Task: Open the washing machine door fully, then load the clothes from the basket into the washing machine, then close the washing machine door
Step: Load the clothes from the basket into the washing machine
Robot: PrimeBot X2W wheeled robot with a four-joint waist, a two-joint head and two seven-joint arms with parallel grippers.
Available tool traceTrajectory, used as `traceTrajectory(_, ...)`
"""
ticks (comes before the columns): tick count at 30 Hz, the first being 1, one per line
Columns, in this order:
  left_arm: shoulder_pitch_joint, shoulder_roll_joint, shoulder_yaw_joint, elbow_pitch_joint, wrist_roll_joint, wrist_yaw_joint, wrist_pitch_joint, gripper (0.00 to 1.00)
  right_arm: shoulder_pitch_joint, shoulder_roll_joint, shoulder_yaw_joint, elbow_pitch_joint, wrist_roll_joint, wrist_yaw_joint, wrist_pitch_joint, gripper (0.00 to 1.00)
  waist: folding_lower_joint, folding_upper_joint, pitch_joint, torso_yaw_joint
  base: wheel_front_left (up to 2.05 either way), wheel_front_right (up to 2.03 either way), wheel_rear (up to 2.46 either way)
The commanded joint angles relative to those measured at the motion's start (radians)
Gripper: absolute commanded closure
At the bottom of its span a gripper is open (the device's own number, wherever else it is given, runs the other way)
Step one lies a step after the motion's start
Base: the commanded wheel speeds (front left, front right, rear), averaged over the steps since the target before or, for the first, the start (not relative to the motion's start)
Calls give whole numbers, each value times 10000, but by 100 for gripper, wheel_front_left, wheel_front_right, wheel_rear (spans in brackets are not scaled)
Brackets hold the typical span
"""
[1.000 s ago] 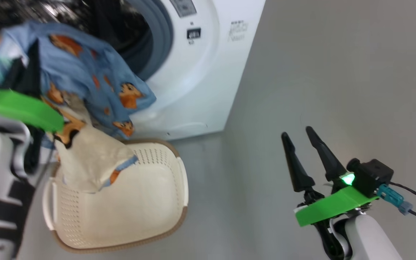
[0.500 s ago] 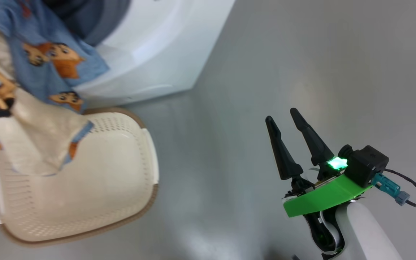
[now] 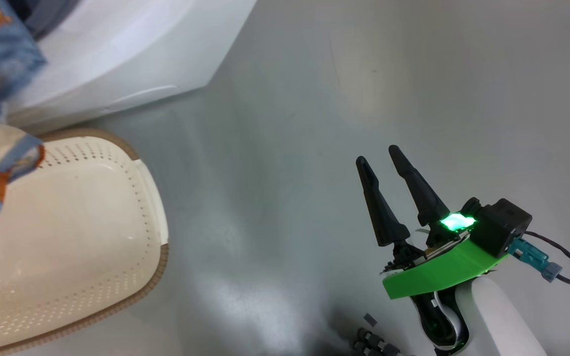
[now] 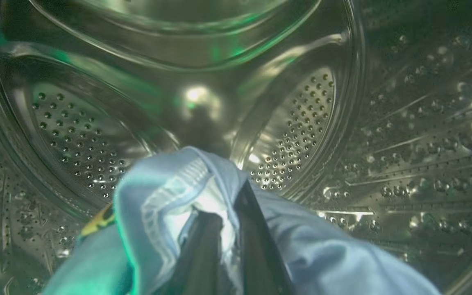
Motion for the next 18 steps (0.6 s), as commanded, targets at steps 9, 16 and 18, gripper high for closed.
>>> traceTrajectory(9,250,-24,-140,1419,484,-17,266,0,-138,8,229,-103,35,16,-117,0,0,-1,42,88,0,0,0)
traceTrajectory(16,-32,-190,-615,2233,386,-56,177,0,-175,8,184,-38,63,16,-117,0,0,-1,-145,346,0,0,0)
traceTrajectory(18,41,-221,-728,2292,372,-59,163,0,-177,8,178,-30,62,16,-117,0,0,-1,-227,390,0,0,0)
